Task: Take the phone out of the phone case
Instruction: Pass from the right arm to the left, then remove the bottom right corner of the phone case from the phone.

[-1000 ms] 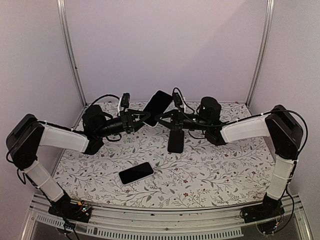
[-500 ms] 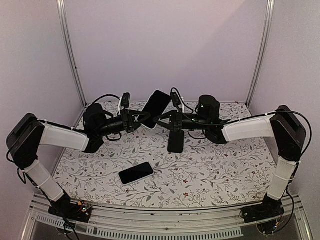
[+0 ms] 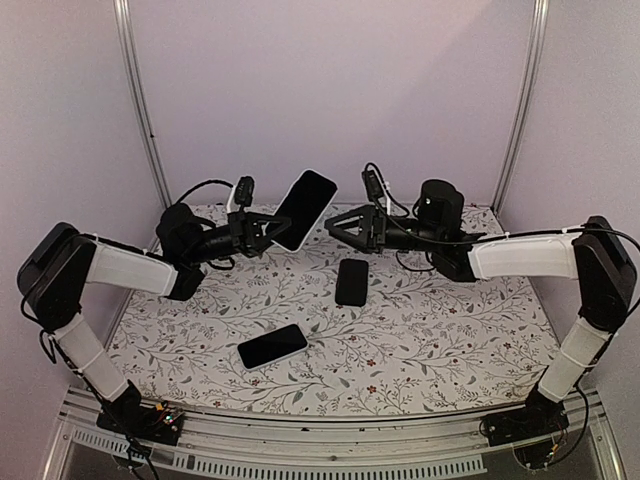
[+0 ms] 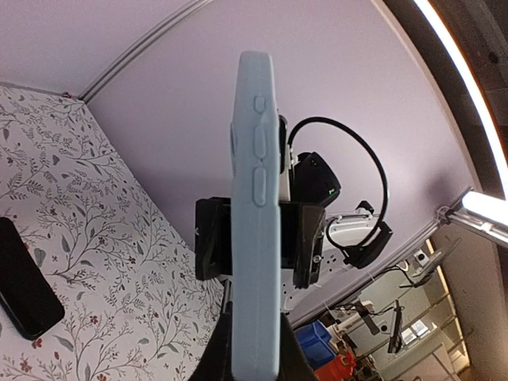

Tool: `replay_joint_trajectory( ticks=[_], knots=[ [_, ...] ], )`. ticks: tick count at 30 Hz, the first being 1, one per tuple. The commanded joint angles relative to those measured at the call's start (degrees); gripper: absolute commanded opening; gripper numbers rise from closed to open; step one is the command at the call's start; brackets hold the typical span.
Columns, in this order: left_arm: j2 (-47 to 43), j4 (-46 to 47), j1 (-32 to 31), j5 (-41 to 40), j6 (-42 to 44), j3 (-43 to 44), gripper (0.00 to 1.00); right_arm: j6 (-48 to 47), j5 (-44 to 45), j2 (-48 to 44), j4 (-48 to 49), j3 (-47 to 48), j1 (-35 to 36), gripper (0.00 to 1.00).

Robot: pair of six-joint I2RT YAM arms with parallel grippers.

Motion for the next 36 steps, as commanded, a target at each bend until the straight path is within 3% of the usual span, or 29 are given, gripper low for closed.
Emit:
replay_joint_trajectory(
  ticks=[1, 12, 19, 36],
  knots=[
    [1.2, 12.5, 1.7, 9.4, -4.7, 3.7, 0.0, -3.5, 1.4, -6.6, 0.0, -1.7, -3.3, 0.73],
    [7.4, 30.6, 1.3, 15.9, -18.5, 7.8, 0.0, -3.7, -1.7, -5.7, -0.5, 5.1, -5.4, 0.75],
    [7.6, 30.6, 0.8, 15.9, -18.4, 7.8, 0.0, -2.4, -2.2, -4.5, 0.2, 6.6, -5.4, 0.73],
    [5.6, 30.5, 0.7, 13.8, -18.0, 6.3, 0.0, 7.1, -2.7, -3.2, 10.4, -1.2, -6.3, 0.65]
  ],
)
